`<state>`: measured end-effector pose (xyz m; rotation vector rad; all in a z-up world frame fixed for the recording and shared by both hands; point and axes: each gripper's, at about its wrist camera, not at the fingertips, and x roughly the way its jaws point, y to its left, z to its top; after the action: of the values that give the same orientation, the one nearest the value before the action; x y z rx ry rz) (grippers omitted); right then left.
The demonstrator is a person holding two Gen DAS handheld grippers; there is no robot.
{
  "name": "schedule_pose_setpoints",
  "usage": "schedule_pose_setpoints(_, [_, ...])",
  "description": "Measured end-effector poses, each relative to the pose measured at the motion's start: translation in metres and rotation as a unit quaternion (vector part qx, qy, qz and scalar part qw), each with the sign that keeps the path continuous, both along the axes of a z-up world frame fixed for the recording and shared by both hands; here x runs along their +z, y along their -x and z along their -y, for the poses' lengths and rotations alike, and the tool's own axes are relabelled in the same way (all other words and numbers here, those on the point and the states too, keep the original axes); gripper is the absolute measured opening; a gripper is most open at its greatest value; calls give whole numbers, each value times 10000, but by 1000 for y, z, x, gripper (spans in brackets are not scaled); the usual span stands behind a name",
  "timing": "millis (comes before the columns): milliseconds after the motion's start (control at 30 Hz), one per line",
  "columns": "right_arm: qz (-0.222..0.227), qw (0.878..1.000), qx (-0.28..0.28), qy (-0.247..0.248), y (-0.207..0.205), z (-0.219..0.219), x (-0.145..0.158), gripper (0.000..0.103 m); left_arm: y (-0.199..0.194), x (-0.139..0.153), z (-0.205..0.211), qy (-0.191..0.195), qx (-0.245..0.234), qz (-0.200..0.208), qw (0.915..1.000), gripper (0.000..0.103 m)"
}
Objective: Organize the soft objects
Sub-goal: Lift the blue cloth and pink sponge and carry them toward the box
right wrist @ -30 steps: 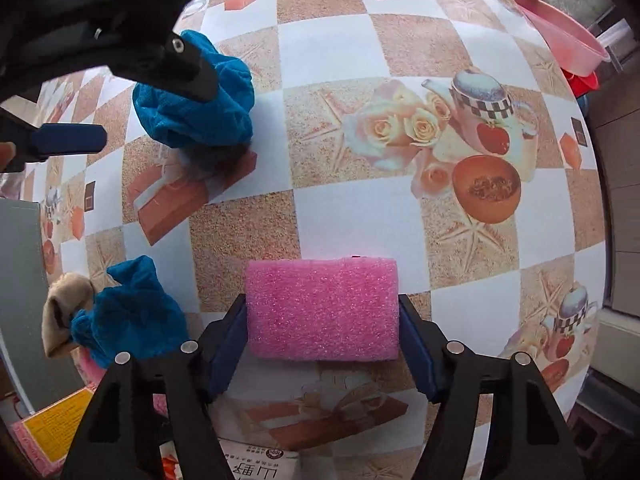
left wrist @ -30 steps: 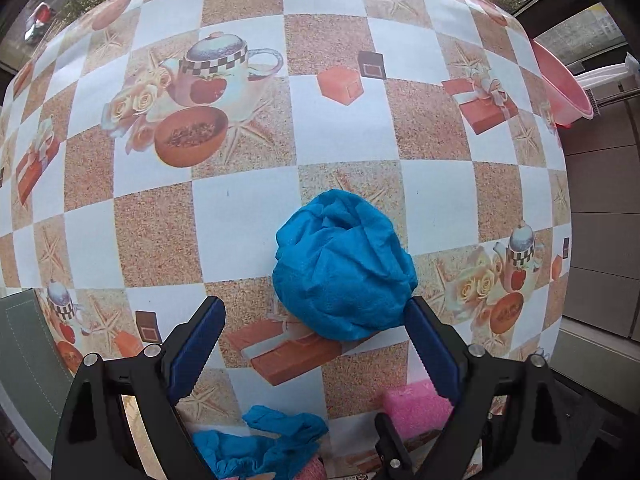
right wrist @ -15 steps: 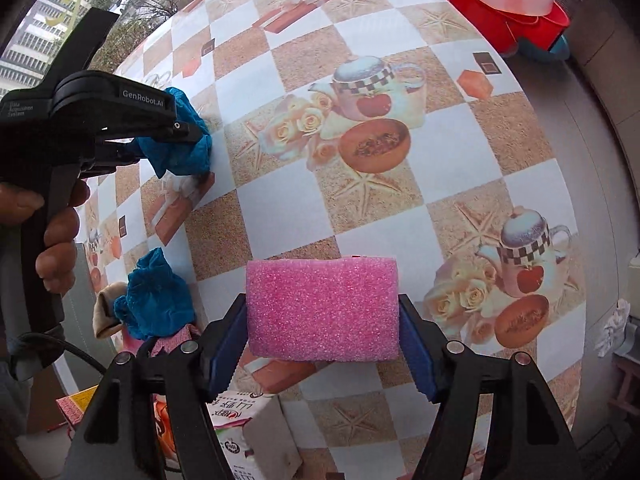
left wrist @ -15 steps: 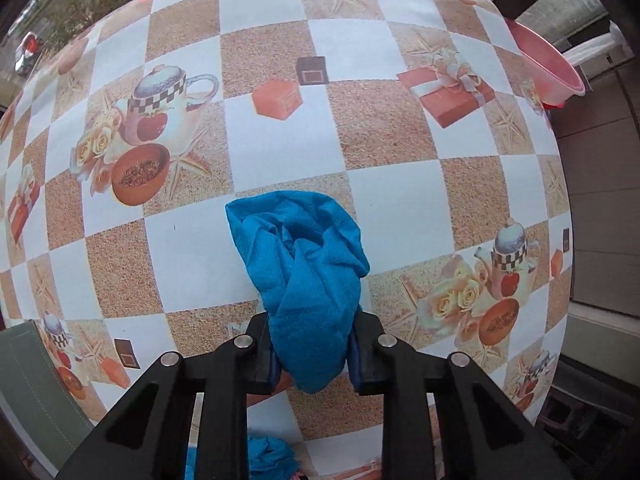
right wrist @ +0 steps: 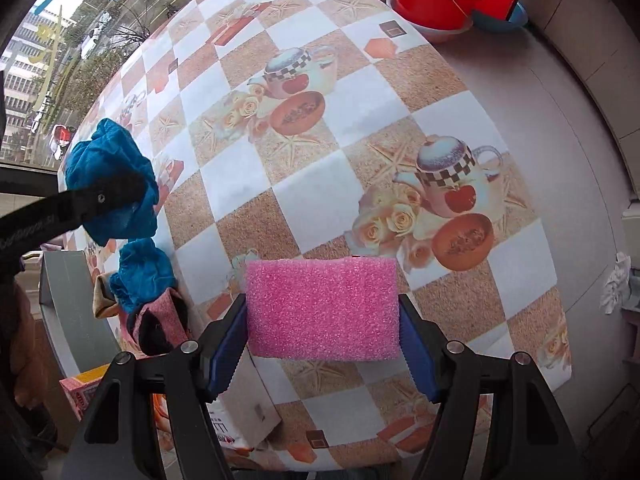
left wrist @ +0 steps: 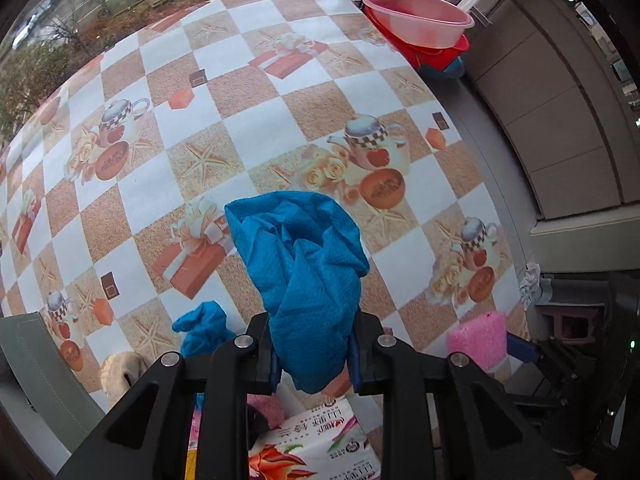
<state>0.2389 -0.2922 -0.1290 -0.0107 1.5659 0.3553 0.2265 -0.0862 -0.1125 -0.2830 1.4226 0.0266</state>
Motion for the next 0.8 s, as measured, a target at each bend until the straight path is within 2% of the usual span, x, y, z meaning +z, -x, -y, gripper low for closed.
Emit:
schedule_pose_setpoints(233, [11,9998,-131,143,45,18,8,71,76,25,48,149,-830,86,9964,27])
schedule_pose_setpoints(533, [-51,9995,-6,315,102,15,21,71,171,37,72,288,-1709,28,9849,27])
schedule_pose_setpoints(800, [-174,9983,436,345,150,-10,27,71,227,43,64,135,-1987,96,9799,27])
